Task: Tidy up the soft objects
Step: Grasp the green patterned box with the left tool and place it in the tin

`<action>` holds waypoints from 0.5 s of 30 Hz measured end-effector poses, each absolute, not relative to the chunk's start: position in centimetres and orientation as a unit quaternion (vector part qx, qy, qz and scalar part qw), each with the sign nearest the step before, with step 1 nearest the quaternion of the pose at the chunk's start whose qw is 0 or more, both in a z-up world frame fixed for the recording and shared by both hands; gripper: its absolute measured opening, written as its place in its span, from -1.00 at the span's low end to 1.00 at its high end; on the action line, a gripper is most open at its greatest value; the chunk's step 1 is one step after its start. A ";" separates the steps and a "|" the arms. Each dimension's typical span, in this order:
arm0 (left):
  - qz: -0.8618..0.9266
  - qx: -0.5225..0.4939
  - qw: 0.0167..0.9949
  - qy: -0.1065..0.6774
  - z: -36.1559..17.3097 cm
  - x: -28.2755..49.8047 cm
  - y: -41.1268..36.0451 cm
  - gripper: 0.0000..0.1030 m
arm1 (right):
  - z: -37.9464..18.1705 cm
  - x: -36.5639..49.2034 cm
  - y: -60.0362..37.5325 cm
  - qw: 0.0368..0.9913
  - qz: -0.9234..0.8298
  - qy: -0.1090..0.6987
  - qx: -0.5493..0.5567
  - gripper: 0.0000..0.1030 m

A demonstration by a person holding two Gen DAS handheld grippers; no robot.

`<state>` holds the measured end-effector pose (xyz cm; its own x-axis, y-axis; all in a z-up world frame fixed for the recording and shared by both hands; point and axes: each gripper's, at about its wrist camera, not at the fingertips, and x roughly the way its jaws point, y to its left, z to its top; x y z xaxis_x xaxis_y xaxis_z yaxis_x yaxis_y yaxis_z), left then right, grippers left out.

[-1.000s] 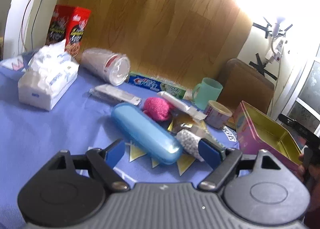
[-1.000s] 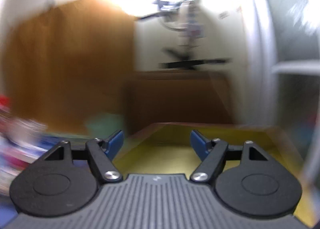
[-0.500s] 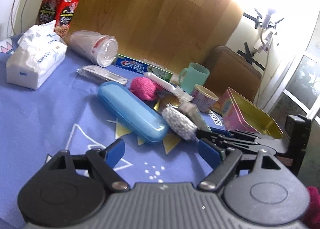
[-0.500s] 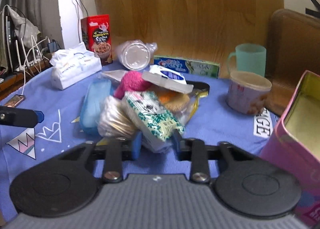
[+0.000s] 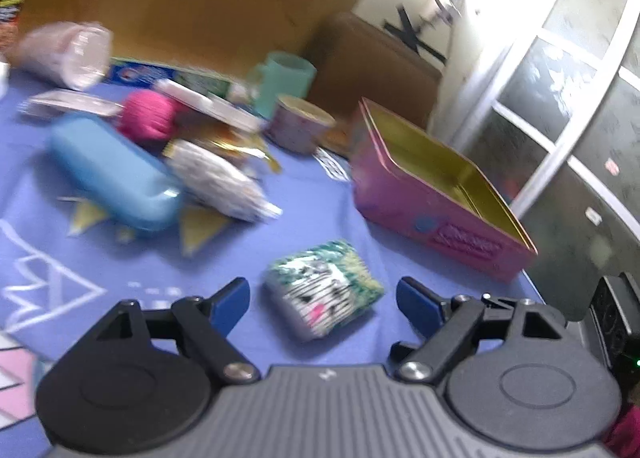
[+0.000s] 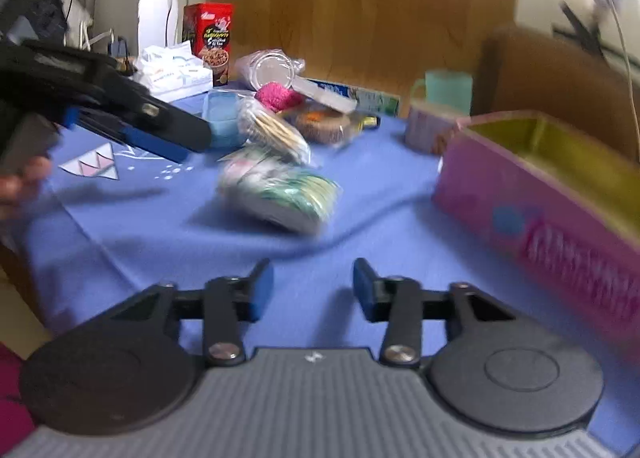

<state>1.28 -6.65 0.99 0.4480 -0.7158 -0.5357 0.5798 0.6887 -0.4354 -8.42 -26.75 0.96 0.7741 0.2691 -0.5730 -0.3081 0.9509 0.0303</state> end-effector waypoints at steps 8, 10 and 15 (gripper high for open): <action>-0.340 -0.092 0.852 0.388 0.0 2.1 -8.4 0.49 | 1.6 -6.3 -25.2 0.949 0.163 0.270 -0.001 0.20; -0.331 -0.098 0.851 0.396 -0.2 2.4 -7.7 0.34 | 1.6 -5.3 -24.8 0.949 0.172 0.263 -0.004 0.32; -0.324 -0.081 0.852 0.403 -0.1 2.3 -8.5 -0.01 | 0.8 -2.4 -23.5 0.933 0.207 0.294 0.001 0.03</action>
<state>2.31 -8.49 -0.15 0.4657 -0.6174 -0.6340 0.4861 0.7771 -0.3997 -2.38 -23.47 0.80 0.7407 0.3874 -0.5489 -0.3865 0.9140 0.1235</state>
